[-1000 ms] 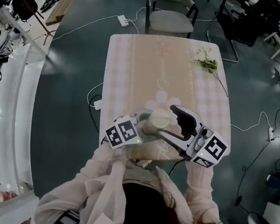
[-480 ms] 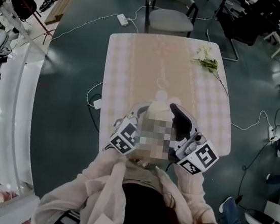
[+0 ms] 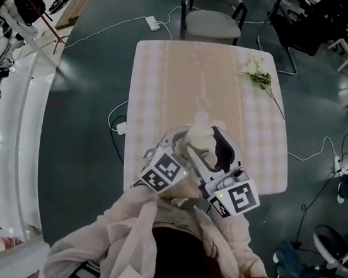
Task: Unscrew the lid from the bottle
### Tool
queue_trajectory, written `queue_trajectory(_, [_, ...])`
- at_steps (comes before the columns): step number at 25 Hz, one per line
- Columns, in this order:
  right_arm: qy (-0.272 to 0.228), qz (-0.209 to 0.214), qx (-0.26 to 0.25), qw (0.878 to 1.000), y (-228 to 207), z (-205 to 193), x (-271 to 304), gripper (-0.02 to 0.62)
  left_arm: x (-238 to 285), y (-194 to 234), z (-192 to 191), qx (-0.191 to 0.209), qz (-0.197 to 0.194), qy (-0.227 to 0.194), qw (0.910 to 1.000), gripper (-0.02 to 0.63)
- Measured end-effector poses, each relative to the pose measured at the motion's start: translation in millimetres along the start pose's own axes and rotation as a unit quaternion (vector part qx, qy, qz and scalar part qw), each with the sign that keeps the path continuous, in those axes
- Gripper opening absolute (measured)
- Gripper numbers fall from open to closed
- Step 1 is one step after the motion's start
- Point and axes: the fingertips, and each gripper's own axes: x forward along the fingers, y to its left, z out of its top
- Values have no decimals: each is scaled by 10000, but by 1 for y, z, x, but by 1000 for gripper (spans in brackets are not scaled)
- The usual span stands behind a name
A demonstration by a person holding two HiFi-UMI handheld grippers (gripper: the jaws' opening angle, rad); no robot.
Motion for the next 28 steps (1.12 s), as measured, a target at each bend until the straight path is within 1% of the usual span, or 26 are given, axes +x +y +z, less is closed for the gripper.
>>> queue_trajectory(2, [82,-78,-31,9999,-1,-4,1,291,0,0,-2,-13,-9,33,10000,316])
queue_trajectory(5, [133,-74,-53,9999,0,-5,1,278,-1,-2,-3,-5,-57,85,9999,316])
queue_trajectory(12, [214,162,-86,9996,2,-7,-2,279,-2,-7,-4,133,-292,123,9994,316])
queue_trajectory(20, [339,664,-73,9972,5,-9,-7,279,-2,-16,-8,247,-658,168,9974,316])
queue_trajectory(25, [414,1128,2,9928,11,-11,-11,281,-6,-25,-14,331,-1072,253,9934,316])
queue_trajectory(28, [538,1426,-72,9883,17,-13,-13,281,-10,-32,-11,453,-1346,210,9896,316])
